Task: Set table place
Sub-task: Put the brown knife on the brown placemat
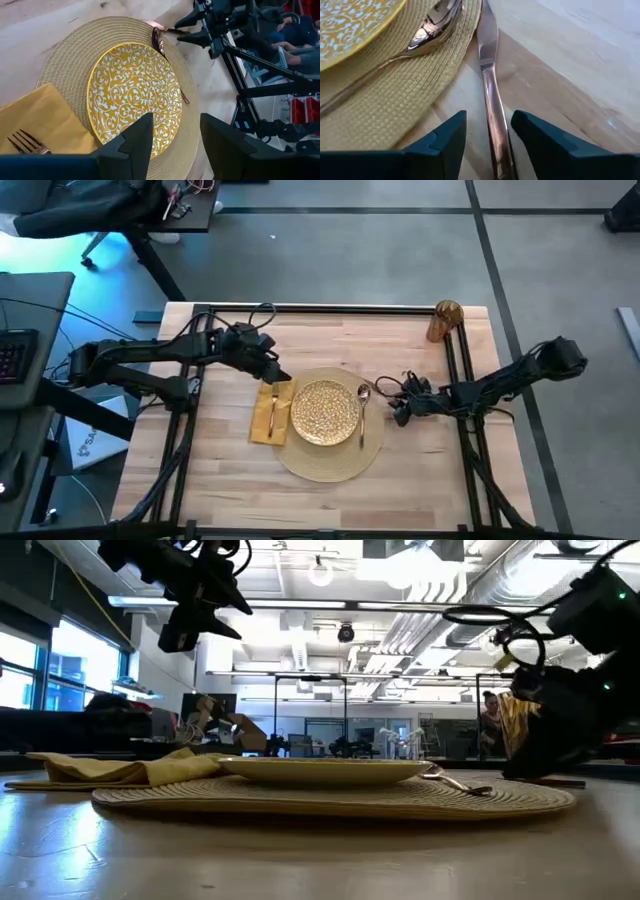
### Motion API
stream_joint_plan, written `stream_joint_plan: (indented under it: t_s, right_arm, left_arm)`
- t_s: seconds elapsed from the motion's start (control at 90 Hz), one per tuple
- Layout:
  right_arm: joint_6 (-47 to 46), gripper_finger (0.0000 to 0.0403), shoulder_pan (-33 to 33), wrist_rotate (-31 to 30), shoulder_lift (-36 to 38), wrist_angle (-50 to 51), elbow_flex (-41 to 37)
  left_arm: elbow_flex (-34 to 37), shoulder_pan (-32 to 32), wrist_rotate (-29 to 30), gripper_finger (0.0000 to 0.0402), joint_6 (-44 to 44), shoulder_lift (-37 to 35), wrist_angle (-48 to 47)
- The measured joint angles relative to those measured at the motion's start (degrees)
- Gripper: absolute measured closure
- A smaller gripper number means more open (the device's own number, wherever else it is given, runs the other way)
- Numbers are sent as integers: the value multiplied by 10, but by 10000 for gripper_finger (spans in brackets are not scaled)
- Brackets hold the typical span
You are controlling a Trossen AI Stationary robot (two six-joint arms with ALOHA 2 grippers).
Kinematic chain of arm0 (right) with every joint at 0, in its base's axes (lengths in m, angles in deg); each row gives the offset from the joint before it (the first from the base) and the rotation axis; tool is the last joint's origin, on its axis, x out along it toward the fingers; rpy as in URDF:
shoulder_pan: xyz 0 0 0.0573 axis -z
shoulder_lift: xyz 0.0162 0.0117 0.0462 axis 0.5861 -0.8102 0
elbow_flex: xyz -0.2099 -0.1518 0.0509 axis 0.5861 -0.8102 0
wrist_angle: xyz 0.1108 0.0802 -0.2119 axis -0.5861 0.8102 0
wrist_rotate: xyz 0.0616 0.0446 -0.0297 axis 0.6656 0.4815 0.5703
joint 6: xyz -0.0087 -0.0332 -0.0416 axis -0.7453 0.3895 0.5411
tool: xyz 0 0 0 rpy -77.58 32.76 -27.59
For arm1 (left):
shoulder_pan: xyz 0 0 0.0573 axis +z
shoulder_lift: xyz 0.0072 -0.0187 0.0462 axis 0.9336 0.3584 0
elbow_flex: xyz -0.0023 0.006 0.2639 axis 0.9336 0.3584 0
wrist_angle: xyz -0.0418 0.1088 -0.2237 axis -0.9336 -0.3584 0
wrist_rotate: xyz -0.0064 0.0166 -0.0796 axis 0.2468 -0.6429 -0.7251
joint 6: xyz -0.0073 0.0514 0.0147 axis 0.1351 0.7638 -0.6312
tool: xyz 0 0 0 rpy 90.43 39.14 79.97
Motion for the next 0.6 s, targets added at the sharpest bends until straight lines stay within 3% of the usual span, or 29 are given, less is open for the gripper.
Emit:
stream_joint_plan:
  t_s: [0.278,0.6]
  right_arm:
    - [-3,296,-28,-50,-51,-40,-17]
    - [-124,386,-93,-122,-93,-48,-11]
  left_arm:
    - [0,0,5,255,-21,0,1]
    - [0,0,22,255,-31,0,1]
